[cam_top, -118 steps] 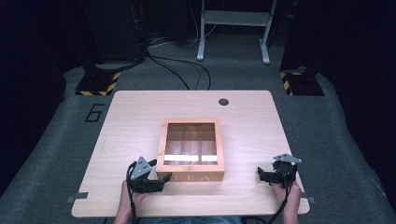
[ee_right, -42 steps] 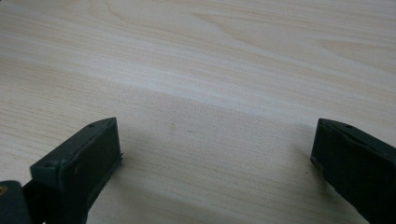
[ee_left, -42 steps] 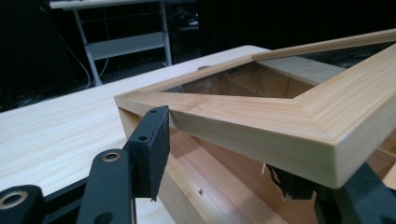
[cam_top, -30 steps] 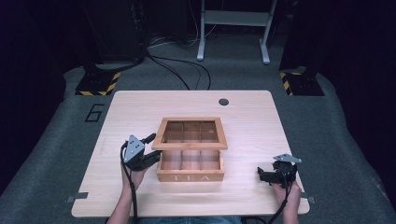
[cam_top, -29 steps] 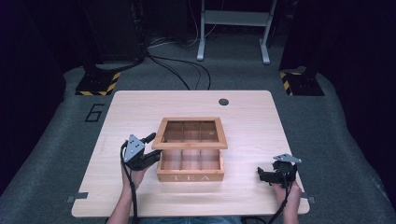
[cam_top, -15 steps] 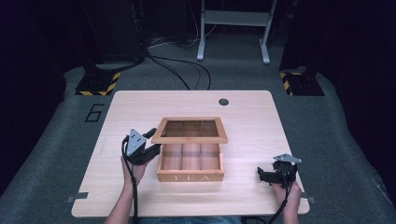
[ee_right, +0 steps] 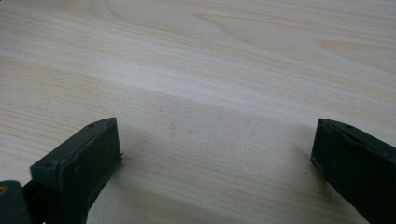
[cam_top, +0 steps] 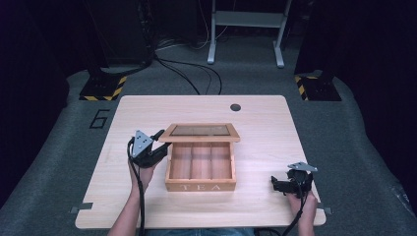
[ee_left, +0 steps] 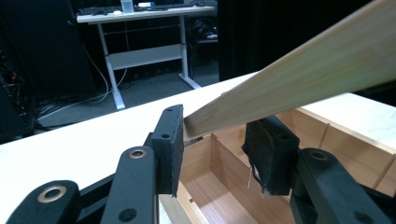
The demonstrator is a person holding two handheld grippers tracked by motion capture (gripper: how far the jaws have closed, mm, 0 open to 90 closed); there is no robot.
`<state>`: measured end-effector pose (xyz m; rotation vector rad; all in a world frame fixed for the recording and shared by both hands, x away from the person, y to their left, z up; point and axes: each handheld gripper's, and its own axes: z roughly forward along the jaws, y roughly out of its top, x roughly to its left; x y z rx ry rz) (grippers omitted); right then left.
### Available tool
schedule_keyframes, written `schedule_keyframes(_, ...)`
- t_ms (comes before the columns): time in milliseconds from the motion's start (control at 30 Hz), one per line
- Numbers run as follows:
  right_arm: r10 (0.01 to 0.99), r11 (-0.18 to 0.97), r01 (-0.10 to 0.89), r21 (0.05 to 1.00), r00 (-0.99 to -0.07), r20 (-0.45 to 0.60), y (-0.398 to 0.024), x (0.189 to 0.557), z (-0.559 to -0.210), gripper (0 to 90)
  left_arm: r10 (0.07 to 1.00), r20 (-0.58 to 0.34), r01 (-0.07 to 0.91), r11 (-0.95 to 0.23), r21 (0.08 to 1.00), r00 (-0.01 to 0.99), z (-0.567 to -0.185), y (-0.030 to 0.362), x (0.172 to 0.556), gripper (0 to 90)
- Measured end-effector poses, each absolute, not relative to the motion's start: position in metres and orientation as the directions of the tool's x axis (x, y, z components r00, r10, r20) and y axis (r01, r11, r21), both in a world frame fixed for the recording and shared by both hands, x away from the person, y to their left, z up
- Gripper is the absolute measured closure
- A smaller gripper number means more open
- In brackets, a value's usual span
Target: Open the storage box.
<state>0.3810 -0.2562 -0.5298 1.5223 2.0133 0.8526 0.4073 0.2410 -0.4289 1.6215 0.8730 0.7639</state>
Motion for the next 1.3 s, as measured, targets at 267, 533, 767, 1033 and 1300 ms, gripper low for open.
schedule_keyframes(267, 0.962, 0.190, 0.668, 0.719, -0.272, -0.002, -0.256, 0.381, -0.530, 1.0, 0.854, 0.031, 0.156, -0.131, 0.979, 0.520, -0.431, 0.241, 0.411, 58.0)
schedule_keyframes(533, 0.963, 0.190, 0.668, 0.719, -0.271, -0.002, -0.256, 0.381, -0.530, 1.0, 0.854, 0.024, 0.157, -0.123, 0.980, 0.520, -0.428, 0.242, 0.415, 59.1)
schedule_keyframes(767, 0.963, 0.189, 0.667, 0.721, -0.270, -0.002, -0.256, 0.381, -0.530, 1.0, 0.852, -0.005, 0.180, -0.105, 0.978, 0.523, -0.421, 0.243, 0.422, 59.7)
schedule_keyframes(1033, 0.963, 0.189, 0.669, 0.719, -0.271, -0.002, -0.256, 0.381, -0.530, 1.0, 0.852, -0.017, 0.199, -0.103, 0.975, 0.523, -0.412, 0.244, 0.431, 60.2)
schedule_keyframes(1300, 0.963, 0.190, 0.666, 0.721, -0.271, -0.003, -0.256, 0.381, -0.530, 1.0, 0.848, -0.023, 0.210, -0.105, 0.972, 0.529, -0.406, 0.245, 0.438, 60.9)
